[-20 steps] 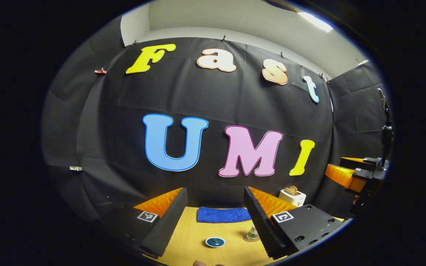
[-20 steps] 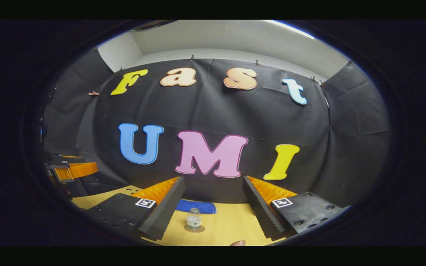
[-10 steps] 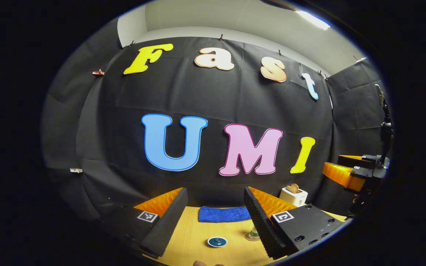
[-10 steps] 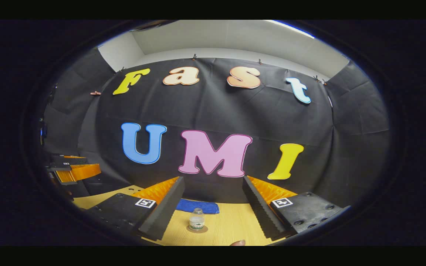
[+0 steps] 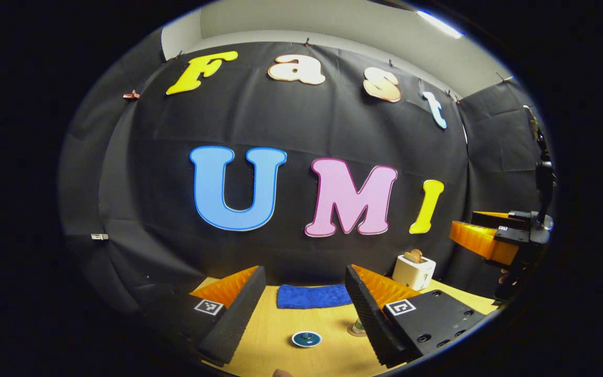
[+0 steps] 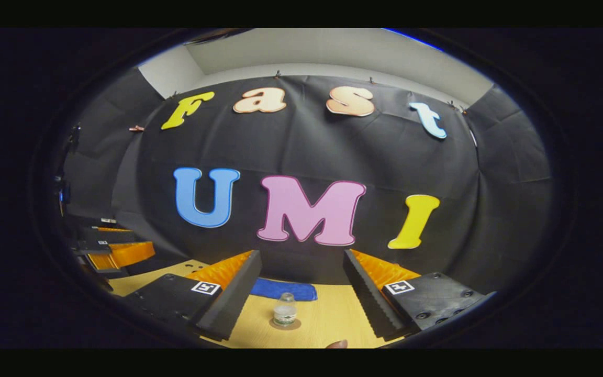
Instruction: Open the teacup lid with one hand, grasp the water bottle and pour water into the teacup with the other hand; after pouring, place the water bottle on the coaster and then close the teacup lid.
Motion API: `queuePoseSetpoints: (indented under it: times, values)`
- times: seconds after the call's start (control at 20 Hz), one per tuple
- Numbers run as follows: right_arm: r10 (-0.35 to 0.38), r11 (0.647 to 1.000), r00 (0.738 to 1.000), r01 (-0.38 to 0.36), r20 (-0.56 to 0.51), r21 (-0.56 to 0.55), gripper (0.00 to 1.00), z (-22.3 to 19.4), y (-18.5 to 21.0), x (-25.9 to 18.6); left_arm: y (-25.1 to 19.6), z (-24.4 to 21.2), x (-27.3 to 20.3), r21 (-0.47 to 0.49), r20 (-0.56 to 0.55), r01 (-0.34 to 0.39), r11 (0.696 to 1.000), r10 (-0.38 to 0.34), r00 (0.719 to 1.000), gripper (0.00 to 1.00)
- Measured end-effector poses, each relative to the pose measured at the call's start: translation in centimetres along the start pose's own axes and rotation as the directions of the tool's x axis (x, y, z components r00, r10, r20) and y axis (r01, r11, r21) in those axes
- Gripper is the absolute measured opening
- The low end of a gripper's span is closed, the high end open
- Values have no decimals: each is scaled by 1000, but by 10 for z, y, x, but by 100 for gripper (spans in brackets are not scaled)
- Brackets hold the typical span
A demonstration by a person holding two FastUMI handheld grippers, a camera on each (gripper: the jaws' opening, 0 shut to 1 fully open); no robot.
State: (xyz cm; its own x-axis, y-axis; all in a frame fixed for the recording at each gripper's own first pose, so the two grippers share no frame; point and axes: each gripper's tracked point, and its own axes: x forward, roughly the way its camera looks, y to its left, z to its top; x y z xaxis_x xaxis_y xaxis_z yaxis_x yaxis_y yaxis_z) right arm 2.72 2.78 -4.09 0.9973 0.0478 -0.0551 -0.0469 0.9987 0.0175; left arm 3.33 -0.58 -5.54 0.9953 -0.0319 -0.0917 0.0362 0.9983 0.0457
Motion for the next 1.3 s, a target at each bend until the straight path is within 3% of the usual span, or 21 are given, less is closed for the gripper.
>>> queuePoseSetpoints:
  times: [0.35, 0.65, 0.7, 0.8, 1.2, 1.3]
  values:
    - [27, 1000, 997, -28, -67, -6, 98, -78, 0, 31, -14, -108, 58, 55, -95, 46, 997, -41, 995, 96]
    - [43, 999, 994, -42, -96, 19, 98, -150, 5, 58, -6, -222, 103, 50, -179, 3, 999, 6, 984, 84]
    - [44, 999, 995, -43, -94, 22, 98, -160, 6, 62, -5, -233, 108, 40, -188, -4, 999, 11, 982, 75]
    - [39, 999, 995, -37, -91, 18, 98, -176, 6, 71, -5, -253, 117, 12, -204, 0, 1000, 2, 979, 69]
    - [30, 999, 989, -26, -145, 28, 98, -219, 11, 73, 0, -302, 125, 51, -286, 11, 999, 4, 958, 70]
    - [37, 999, 988, -33, -152, 26, 98, -220, 13, 73, -1, -307, 129, 58, -299, 12, 998, 6, 954, 60]
